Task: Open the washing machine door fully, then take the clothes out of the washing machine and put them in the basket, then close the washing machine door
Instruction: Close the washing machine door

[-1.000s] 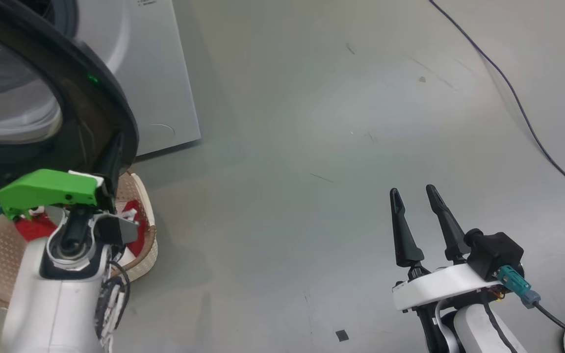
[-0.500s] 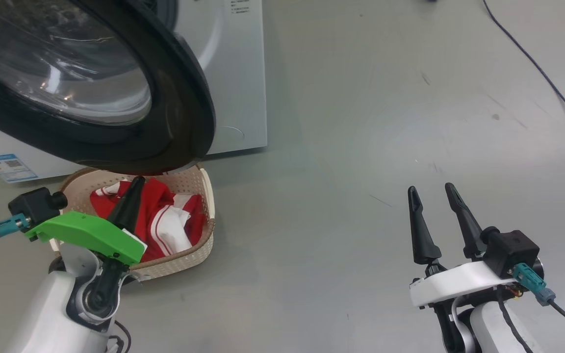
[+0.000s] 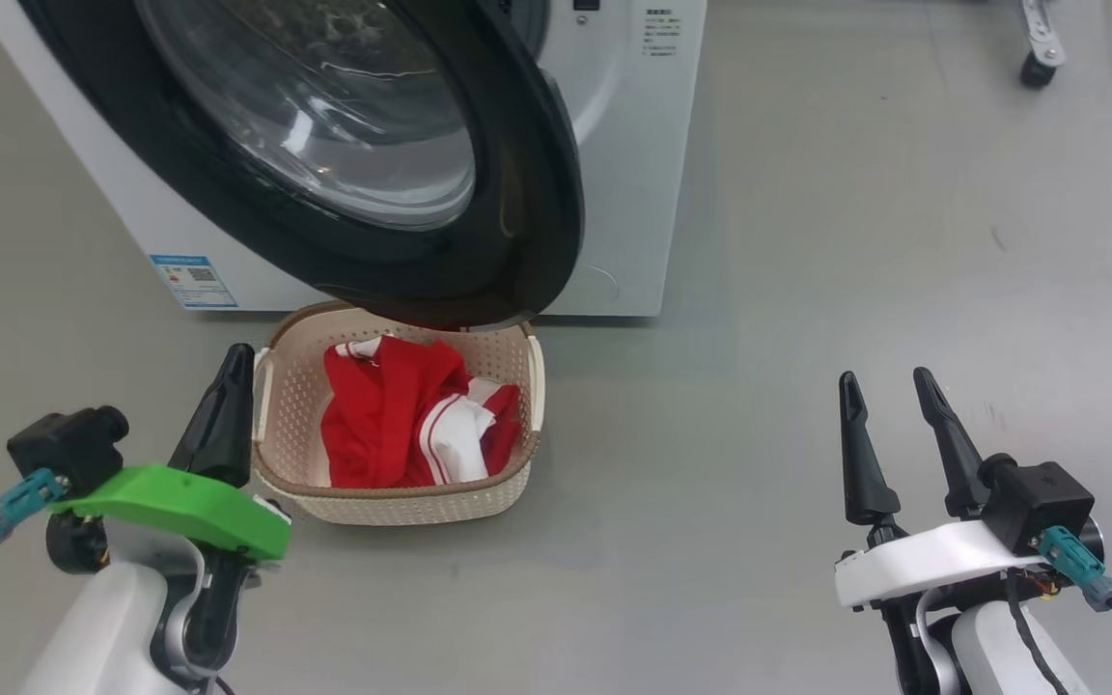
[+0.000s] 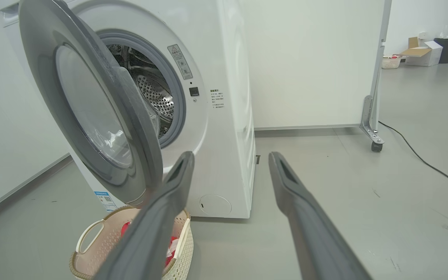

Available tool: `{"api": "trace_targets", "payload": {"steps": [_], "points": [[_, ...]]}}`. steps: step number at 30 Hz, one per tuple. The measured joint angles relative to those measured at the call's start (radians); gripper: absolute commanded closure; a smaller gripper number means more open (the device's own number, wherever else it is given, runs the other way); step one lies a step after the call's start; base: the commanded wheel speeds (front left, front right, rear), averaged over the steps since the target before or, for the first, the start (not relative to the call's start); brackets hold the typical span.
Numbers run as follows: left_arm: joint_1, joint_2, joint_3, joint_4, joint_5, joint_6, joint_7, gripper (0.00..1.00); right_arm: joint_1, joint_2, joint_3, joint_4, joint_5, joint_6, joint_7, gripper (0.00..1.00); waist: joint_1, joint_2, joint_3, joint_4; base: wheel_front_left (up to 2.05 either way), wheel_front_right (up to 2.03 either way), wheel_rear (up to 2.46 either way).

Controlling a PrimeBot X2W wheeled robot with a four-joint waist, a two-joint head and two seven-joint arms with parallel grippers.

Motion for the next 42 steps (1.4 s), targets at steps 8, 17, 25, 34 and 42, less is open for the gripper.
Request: {"api": "trace_targets", "payload": {"steps": [8,17,25,34,42], "points": [[0.060,0.035,-0.012,-0.011,0.127,0.034,-0.076,1.00,0.003,0.005,0.006,0.000,0.000,0.004,0.000,0.00,0.0000,0.0000,-0.026,0.076,0.00,0.00,0.00],[0.132,0.035,-0.005,-0.048,0.226,0.068,-0.086,1.00,0.017,0.007,0.014,0.000,-0.009,0.013,0.000,0.00,0.0000,0.0000,-0.045,0.096,0.00,0.00,0.00],[0.167,0.012,0.032,-0.077,0.253,0.080,-0.088,0.00,0.023,0.007,0.014,0.003,-0.009,0.016,0.000,0.00,0.0000,0.0000,-0.051,0.095,0.00,0.00,0.00],[0.187,-0.004,0.052,-0.117,0.314,0.080,-0.088,0.00,0.033,0.010,0.014,0.006,-0.013,0.016,0.000,0.00,-0.0001,0.0000,-0.053,0.090,0.00,0.00,0.00],[0.209,-0.019,0.072,-0.142,0.360,0.080,-0.088,0.00,0.033,0.016,0.004,0.002,-0.013,0.015,0.000,0.00,0.0000,0.0000,-0.043,0.078,0.00,0.00,0.00]]}}
